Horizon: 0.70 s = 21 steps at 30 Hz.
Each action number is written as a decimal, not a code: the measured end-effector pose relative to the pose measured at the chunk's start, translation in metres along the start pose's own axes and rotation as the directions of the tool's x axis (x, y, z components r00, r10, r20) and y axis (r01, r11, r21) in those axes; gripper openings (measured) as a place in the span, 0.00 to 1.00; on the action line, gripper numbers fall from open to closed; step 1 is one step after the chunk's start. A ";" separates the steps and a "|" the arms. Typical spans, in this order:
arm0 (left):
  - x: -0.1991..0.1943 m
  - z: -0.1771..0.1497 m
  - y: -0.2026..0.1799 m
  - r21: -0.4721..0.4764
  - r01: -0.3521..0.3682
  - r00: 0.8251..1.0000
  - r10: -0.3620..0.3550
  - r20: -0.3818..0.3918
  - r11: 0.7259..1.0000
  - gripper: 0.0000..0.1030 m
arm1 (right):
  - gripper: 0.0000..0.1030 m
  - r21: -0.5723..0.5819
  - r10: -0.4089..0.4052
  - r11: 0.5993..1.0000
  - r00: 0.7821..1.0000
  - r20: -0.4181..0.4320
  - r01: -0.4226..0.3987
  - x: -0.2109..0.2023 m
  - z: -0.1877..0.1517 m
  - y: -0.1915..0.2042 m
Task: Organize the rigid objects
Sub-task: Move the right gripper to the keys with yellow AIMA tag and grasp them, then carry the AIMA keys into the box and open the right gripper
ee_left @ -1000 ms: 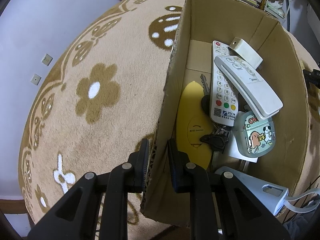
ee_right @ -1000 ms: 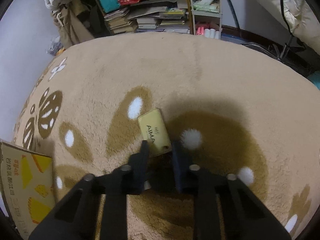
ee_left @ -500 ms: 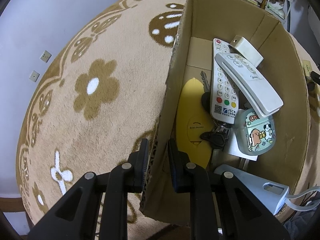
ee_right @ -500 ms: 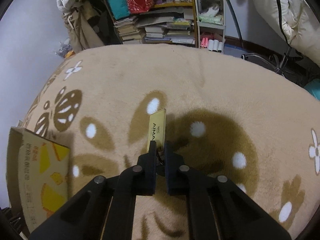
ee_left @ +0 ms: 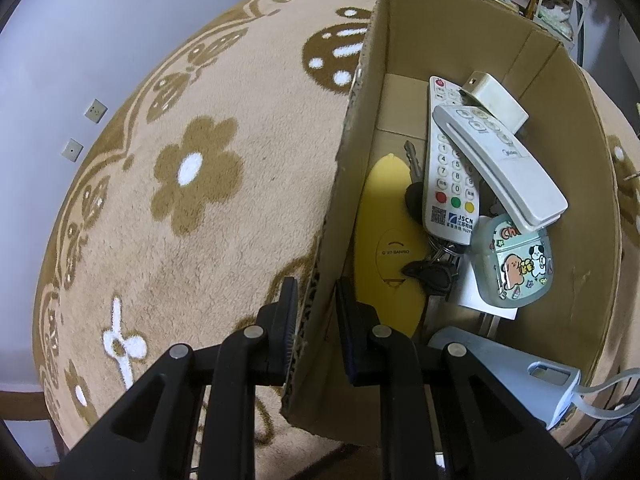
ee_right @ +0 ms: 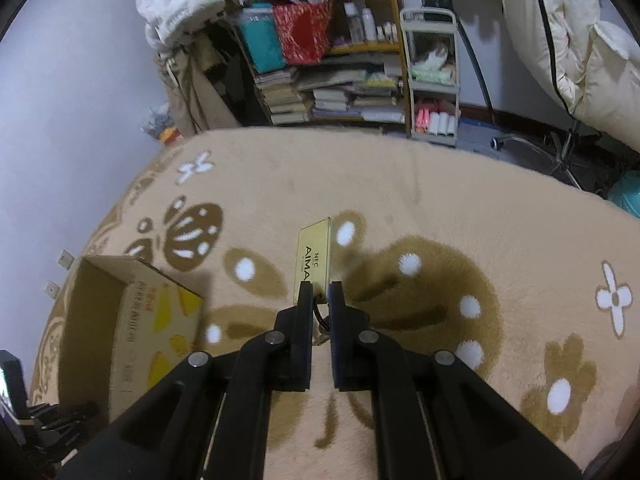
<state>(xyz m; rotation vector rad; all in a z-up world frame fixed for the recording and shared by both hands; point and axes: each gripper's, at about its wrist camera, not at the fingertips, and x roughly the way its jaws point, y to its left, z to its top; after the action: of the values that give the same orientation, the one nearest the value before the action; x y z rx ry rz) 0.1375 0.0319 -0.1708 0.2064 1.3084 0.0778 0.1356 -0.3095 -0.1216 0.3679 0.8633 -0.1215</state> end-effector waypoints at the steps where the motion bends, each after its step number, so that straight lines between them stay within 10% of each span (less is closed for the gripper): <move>1: 0.000 0.000 -0.001 0.003 -0.002 1.000 0.002 0.000 1.000 0.17 | 0.08 0.003 0.008 1.000 1.000 0.002 -0.008 -0.002 0.000 0.001; 21: -0.003 -0.002 -0.007 0.016 -0.029 1.000 0.029 0.004 0.999 0.18 | 0.08 -0.182 0.261 0.955 0.956 0.133 -0.235 -0.075 0.000 0.108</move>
<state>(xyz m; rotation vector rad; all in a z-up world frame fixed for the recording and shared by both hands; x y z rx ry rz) 0.1340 0.0251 -0.1695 0.2389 1.3026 0.0912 0.1144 -0.2124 -0.0360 0.3049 0.6608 0.1526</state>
